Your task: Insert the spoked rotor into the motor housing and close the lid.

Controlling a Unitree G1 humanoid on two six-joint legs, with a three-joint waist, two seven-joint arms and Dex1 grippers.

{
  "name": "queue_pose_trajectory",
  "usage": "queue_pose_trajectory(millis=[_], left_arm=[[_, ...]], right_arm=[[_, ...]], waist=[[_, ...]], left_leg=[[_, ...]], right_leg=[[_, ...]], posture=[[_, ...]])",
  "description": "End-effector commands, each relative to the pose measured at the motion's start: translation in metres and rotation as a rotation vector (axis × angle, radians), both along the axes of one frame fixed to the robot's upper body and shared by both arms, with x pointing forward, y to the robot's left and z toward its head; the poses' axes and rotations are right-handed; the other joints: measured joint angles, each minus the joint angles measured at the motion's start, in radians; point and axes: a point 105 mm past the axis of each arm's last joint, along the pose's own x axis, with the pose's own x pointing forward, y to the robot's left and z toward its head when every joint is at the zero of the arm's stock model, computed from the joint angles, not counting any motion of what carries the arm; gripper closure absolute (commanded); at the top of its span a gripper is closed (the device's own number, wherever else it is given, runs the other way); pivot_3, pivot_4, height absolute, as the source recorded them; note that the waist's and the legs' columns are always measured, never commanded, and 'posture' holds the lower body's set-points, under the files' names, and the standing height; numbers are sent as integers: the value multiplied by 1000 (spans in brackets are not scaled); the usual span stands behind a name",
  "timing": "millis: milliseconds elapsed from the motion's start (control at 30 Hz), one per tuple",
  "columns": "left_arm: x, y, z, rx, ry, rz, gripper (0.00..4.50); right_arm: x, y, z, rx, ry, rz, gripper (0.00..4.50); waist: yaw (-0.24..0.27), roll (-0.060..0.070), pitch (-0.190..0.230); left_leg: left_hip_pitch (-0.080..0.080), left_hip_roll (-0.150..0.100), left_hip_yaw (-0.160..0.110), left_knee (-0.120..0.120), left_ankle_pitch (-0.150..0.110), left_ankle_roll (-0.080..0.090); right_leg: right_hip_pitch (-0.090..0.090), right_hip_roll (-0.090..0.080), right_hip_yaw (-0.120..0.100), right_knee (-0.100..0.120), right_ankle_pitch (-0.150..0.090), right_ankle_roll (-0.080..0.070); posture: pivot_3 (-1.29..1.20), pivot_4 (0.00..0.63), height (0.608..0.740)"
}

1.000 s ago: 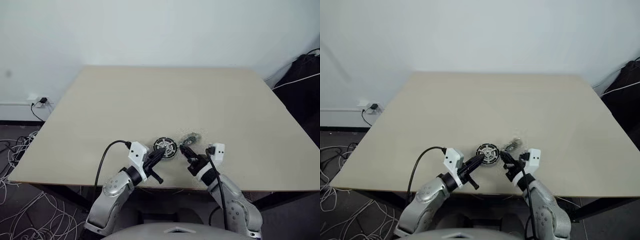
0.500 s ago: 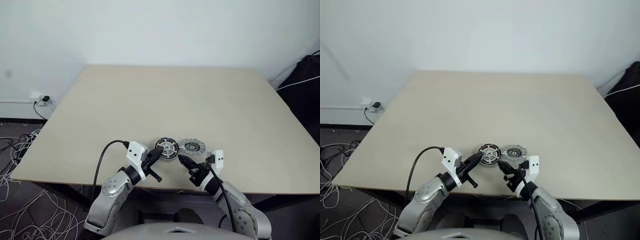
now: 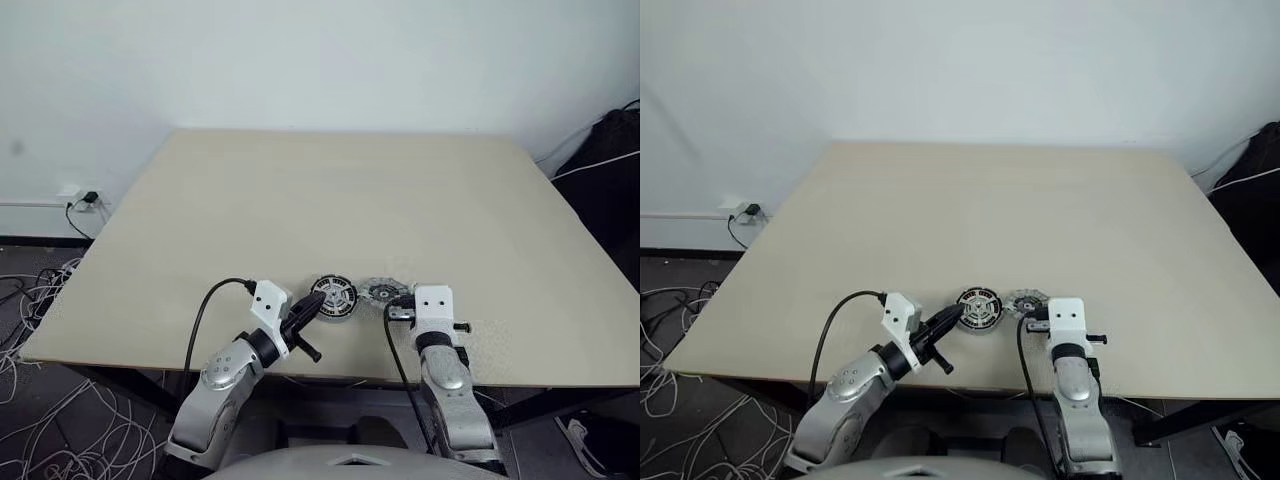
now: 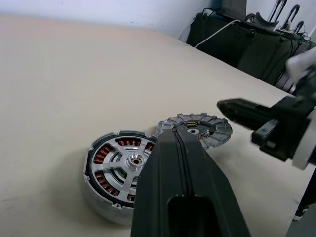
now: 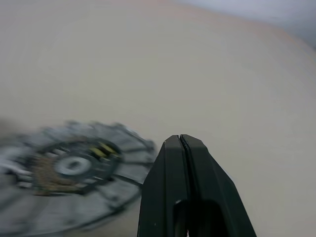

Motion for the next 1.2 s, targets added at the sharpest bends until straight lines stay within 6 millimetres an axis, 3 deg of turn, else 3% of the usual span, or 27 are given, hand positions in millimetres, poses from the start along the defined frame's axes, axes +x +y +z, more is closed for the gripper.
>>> queue_pose_trajectory(millis=[33,300,533,867,1200], left_arm=[[-2,-4,15,-24,-62,-1,4500],[-7,-3,8,-22,-57,13,4500],[-6,3,-3,-15,-54,12,4500],[-6,-3,4,-19,-68,11,4500],[-7,0,10,-20,-75,20,4500]], right_arm=[[9,-6,9,-30,-17,-65,4469],[6,-7,-8,1,98,-90,4469],[8,-3,-10,16,103,-63,4469],[16,18,-18,166,40,84,4469],[21,22,-30,207,52,111,4469]], waist=[[0,0,0],[-1,0,0],[-2,0,0],[-8,0,0],[-10,0,0]], left_leg=[[1,0,0,0,0,0],[1,1,0,0,0,0],[2,1,0,1,0,0],[3,1,0,1,3,5],[5,1,0,1,0,1]], right_leg=[[1,0,0,0,0,0],[1,3,0,0,0,0],[2,6,0,1,0,0],[3,7,0,1,0,0],[3,4,1,1,0,0]], posture=[[0,0,740],[0,0,740],[0,0,740],[0,0,740],[0,0,740]])
